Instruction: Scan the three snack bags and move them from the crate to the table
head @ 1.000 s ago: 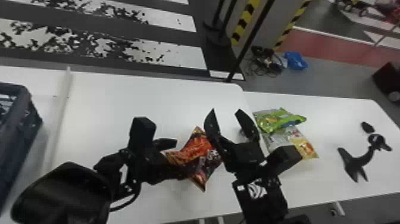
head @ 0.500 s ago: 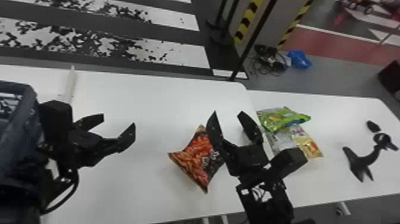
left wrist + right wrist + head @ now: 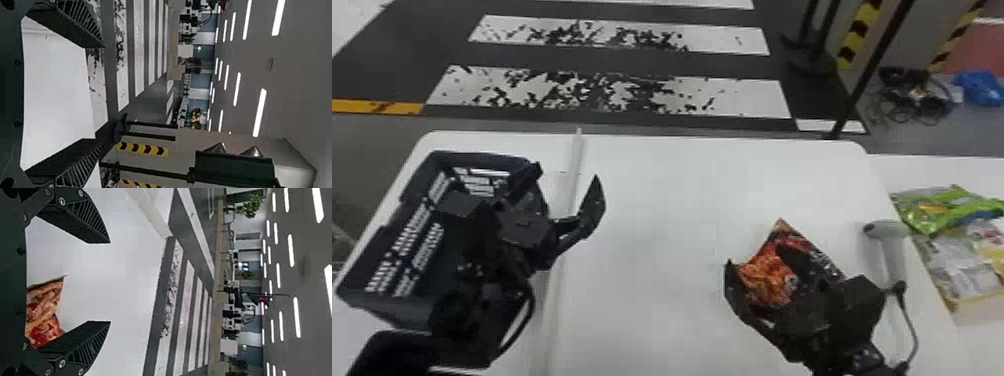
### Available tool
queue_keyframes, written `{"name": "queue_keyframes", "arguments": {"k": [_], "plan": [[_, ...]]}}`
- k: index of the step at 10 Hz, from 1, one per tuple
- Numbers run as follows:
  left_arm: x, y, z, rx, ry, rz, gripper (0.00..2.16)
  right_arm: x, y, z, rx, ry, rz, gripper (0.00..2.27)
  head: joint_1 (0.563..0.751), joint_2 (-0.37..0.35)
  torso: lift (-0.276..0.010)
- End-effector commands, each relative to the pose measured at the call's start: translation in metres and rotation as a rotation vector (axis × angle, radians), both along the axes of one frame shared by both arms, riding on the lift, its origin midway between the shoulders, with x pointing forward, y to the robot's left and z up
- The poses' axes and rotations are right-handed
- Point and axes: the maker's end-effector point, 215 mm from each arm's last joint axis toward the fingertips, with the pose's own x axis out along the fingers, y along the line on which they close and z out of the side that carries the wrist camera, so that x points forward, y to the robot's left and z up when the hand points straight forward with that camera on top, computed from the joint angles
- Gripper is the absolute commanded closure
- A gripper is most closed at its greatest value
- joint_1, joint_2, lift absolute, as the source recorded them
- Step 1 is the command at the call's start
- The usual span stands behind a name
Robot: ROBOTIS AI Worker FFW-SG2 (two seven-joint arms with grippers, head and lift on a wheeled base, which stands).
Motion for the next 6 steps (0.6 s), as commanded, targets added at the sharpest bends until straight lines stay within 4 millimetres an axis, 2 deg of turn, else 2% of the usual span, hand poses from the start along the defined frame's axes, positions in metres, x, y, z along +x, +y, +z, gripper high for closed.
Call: {"name": "queue_keyframes", "arguments": {"k": [1, 3, 6], "plan": [[-0.003, 0.011, 0.001, -0.011, -0.005, 0.026, 0.02, -0.010, 0.022, -0.022, -0.080, 0.058, 0.053, 0.17, 0.695, 0.027, -0.062], [-0.005, 0.021, -0.001, -0.022, 0.001, 0.075, 0.02, 0.003, 0.029, -0.049, -0.208, 0.097, 0.101, 0.17, 0.695, 0.087, -0.062], [-0.007, 0.015, 0.000, -0.022, 0.006, 0.052, 0.02, 0.035, 0.013, -0.086, -0.365, 0.159, 0.152, 0.17, 0.695, 0.097, -0.062]]}}
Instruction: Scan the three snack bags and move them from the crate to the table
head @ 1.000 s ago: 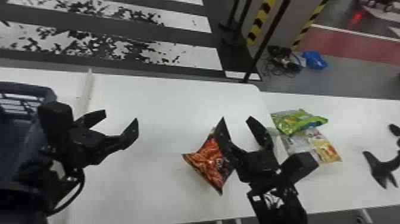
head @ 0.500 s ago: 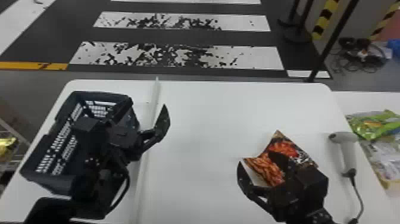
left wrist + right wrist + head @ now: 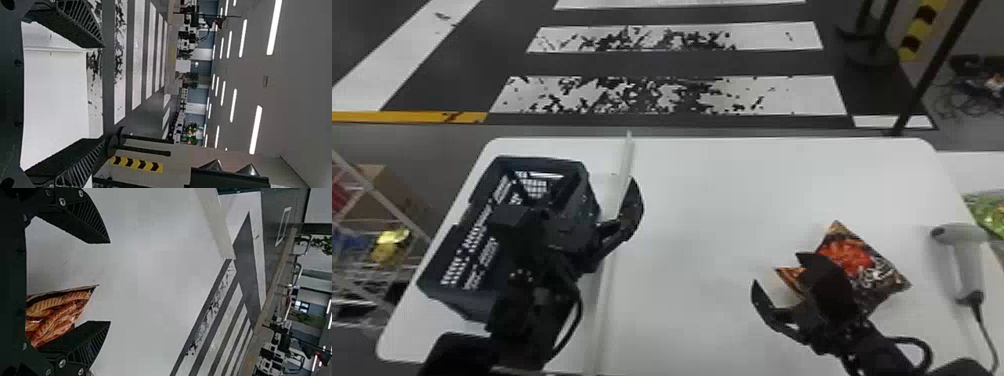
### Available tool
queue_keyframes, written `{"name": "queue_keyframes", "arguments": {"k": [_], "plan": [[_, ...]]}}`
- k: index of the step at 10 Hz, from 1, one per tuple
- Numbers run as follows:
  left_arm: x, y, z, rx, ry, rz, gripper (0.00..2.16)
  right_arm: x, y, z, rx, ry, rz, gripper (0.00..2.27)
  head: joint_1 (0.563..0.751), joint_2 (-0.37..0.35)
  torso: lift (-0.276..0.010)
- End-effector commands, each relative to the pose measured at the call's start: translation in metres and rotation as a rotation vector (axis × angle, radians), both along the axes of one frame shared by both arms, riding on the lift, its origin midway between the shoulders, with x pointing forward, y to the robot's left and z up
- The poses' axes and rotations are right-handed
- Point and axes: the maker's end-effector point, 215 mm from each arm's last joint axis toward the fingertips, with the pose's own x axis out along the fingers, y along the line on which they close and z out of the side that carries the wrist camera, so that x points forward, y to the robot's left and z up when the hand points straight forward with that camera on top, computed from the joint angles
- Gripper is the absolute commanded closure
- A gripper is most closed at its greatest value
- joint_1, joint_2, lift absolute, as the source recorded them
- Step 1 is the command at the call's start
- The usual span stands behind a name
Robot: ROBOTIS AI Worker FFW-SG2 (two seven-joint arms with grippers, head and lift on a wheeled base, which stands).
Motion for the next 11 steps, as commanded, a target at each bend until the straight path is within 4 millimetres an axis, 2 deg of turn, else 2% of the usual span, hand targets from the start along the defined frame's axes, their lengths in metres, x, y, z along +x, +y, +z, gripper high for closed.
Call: {"name": "queue_keyframes", "arguments": {"k": [1, 2, 3, 4, 5, 6, 8, 10, 11], "plan": [[0.000, -0.002, -0.002, -0.002, 0.010, -0.013, 0.02, 0.009, -0.016, -0.018, -0.115, 0.027, 0.018, 0.17, 0.695, 0.083, -0.062], [-0.002, 0.001, -0.005, -0.002, 0.017, -0.013, 0.02, 0.007, -0.025, -0.028, -0.195, 0.056, 0.029, 0.17, 0.695, 0.073, -0.062], [-0.001, 0.003, -0.005, -0.007, 0.017, -0.014, 0.02, 0.001, -0.033, -0.038, -0.262, 0.088, 0.028, 0.60, 0.695, 0.058, -0.062], [-0.002, 0.001, -0.004, -0.010, 0.018, -0.023, 0.02, -0.002, -0.030, -0.042, -0.296, 0.086, 0.038, 2.03, 0.695, 0.047, -0.062], [-0.002, -0.003, -0.005, -0.013, 0.019, -0.036, 0.02, 0.002, -0.020, -0.034, -0.277, 0.044, 0.060, 2.24, 0.695, 0.040, -0.062], [-0.001, -0.006, -0.007, -0.013, 0.025, -0.040, 0.02, 0.006, -0.003, -0.013, -0.213, -0.041, 0.096, 2.24, 0.695, 0.042, -0.062], [0.000, -0.007, -0.011, -0.014, 0.035, -0.044, 0.02, 0.020, 0.002, 0.051, 0.016, -0.136, 0.044, 2.24, 0.695, 0.062, -0.062], [0.001, -0.013, -0.011, -0.018, 0.036, -0.053, 0.02, 0.034, -0.009, 0.117, 0.358, -0.173, -0.018, 2.24, 0.695, 0.071, -0.062], [0.000, -0.015, -0.011, -0.019, 0.036, -0.059, 0.02, 0.043, -0.030, 0.149, 0.632, -0.173, -0.078, 2.24, 0.695, 0.068, -0.062]]}}
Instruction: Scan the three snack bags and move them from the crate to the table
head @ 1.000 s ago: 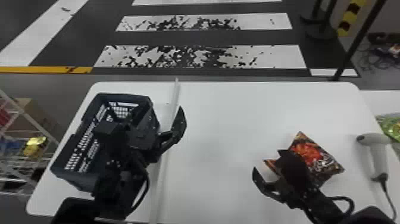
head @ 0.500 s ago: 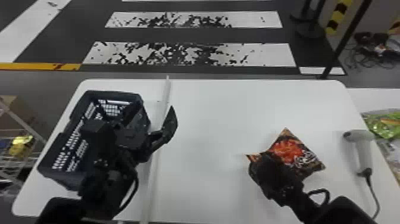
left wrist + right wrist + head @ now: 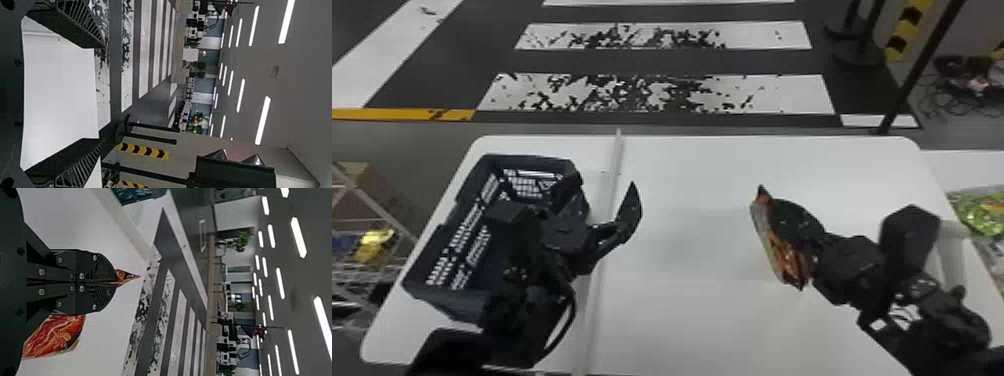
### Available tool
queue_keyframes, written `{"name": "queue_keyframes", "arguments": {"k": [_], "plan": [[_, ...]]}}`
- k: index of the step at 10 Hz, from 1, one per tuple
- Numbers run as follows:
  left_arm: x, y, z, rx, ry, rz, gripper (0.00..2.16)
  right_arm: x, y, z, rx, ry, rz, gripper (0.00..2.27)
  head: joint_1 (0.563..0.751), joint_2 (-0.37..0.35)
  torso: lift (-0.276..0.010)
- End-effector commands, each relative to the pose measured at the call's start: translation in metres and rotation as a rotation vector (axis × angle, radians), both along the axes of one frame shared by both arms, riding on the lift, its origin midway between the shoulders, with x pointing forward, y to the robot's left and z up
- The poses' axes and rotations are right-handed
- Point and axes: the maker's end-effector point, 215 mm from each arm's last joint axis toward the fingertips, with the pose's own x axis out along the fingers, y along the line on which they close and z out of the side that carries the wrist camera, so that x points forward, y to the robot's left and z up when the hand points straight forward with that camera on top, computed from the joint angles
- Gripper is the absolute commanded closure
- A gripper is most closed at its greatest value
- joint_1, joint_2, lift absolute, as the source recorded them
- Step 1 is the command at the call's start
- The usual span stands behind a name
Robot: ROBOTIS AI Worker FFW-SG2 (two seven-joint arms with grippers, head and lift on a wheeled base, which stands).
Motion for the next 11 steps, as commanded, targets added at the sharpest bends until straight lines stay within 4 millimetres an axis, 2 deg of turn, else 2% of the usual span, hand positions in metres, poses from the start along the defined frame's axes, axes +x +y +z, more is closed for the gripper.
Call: {"name": "queue_keyframes", "arguments": {"k": [1, 2, 3, 4, 5, 6, 7, 8, 9, 10, 11], "plan": [[-0.001, -0.005, -0.001, -0.001, 0.001, -0.010, 0.02, 0.015, -0.054, 0.034, 0.404, 0.008, -0.128, 2.24, 0.695, 0.056, -0.062], [0.000, -0.009, -0.002, -0.003, 0.004, -0.015, 0.02, 0.019, -0.081, 0.035, 0.590, 0.016, -0.167, 2.24, 0.695, 0.022, -0.062], [0.000, -0.010, -0.003, -0.001, 0.004, -0.019, 0.02, 0.024, -0.109, 0.027, 0.783, 0.030, -0.194, 2.24, 0.695, -0.025, -0.062], [-0.001, -0.014, -0.004, -0.002, 0.006, -0.025, 0.02, 0.026, -0.137, 0.002, 0.896, 0.040, -0.248, 2.24, 0.695, -0.067, -0.062], [-0.001, -0.016, -0.005, -0.003, 0.008, -0.029, 0.02, 0.025, -0.160, -0.034, 0.992, 0.070, -0.313, 2.24, 0.695, -0.086, -0.062], [-0.002, -0.019, -0.007, -0.003, 0.012, -0.035, 0.02, 0.022, -0.185, -0.066, 1.008, 0.076, -0.397, 2.24, 0.695, -0.128, -0.062], [-0.003, -0.021, -0.009, -0.003, 0.015, -0.039, 0.02, 0.016, -0.206, -0.086, 0.991, 0.065, -0.465, 2.24, 0.695, -0.166, -0.062], [-0.004, -0.025, -0.010, 0.005, 0.017, -0.046, 0.02, 0.008, -0.217, -0.091, 0.919, 0.034, -0.493, 2.25, 0.695, -0.202, -0.062], [-0.004, -0.029, -0.010, 0.002, 0.016, -0.052, 0.02, -0.004, -0.223, -0.083, 0.840, -0.011, -0.495, 2.24, 0.695, -0.231, -0.062], [-0.004, -0.028, -0.009, 0.002, 0.014, -0.052, 0.02, -0.022, -0.224, -0.058, 0.720, -0.107, -0.461, 1.93, 0.695, -0.252, -0.062], [-0.004, -0.030, -0.009, 0.002, 0.014, -0.055, 0.02, -0.030, -0.207, -0.042, 0.585, -0.131, -0.416, 1.09, 0.695, -0.263, -0.062]]}}
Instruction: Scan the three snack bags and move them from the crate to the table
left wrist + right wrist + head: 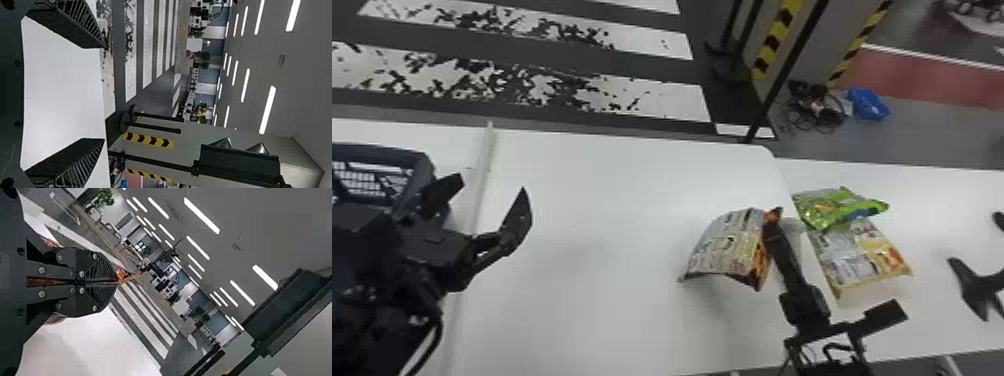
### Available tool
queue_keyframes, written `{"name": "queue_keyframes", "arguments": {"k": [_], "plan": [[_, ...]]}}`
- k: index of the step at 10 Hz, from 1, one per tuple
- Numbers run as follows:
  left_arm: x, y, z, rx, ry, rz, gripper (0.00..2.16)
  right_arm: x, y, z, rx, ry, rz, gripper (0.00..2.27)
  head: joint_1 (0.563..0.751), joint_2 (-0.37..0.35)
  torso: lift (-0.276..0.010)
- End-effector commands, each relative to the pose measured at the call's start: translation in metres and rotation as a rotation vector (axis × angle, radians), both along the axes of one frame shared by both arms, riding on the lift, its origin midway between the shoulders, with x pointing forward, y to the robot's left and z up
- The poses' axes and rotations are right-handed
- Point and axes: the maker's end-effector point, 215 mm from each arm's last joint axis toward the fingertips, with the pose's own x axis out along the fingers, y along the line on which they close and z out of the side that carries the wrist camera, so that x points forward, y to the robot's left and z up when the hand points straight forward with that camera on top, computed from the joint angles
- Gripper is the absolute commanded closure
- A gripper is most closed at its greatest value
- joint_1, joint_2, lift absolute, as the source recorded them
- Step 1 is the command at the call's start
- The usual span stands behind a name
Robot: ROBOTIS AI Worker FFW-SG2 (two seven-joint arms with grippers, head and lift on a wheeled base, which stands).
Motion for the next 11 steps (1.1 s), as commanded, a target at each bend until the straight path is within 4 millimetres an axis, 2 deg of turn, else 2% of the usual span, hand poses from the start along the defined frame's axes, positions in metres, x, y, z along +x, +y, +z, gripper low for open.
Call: {"name": "queue_keyframes", "arguments": {"k": [1, 2, 3, 5, 6, 7, 8, 9, 10, 11], "plan": [[0.000, -0.005, 0.001, -0.004, -0.004, -0.008, 0.02, -0.011, 0.024, 0.008, -0.182, 0.047, 0.034, 0.00, 0.695, -0.265, -0.062], [-0.001, -0.008, 0.001, -0.006, -0.002, -0.015, 0.02, -0.015, 0.027, -0.013, -0.217, 0.139, 0.020, 0.00, 0.695, -0.260, -0.062], [-0.002, -0.010, 0.001, -0.007, -0.003, -0.018, 0.02, -0.021, 0.026, -0.026, -0.266, 0.184, 0.003, 0.06, 0.695, -0.256, -0.062], [-0.005, -0.011, 0.000, -0.010, -0.003, -0.020, 0.02, -0.026, 0.024, -0.034, -0.368, 0.241, -0.029, 0.06, 0.695, -0.259, -0.062], [-0.007, -0.011, 0.001, -0.011, -0.007, -0.020, 0.02, -0.026, 0.021, -0.028, -0.410, 0.243, -0.041, 0.06, 0.695, -0.260, -0.062], [-0.008, -0.012, 0.002, -0.011, -0.008, -0.022, 0.02, -0.024, 0.028, -0.020, -0.460, 0.246, -0.010, 0.06, 0.695, -0.263, -0.062], [-0.009, -0.012, 0.001, -0.012, -0.007, -0.022, 0.02, -0.023, 0.037, -0.020, -0.493, 0.285, 0.039, 0.06, 0.695, -0.260, -0.062], [-0.012, -0.012, 0.002, -0.014, -0.009, -0.022, 0.02, -0.026, 0.045, -0.009, -0.519, 0.282, 0.085, 0.06, 0.695, -0.249, -0.062], [-0.013, -0.012, 0.001, -0.014, -0.006, -0.022, 0.02, -0.040, 0.075, -0.008, -0.503, 0.310, 0.217, 0.30, 0.695, -0.237, -0.062], [-0.013, -0.012, 0.001, -0.013, -0.008, -0.021, 0.02, -0.058, 0.097, -0.023, -0.482, 0.414, 0.311, 1.01, 0.695, -0.222, -0.062]]}}
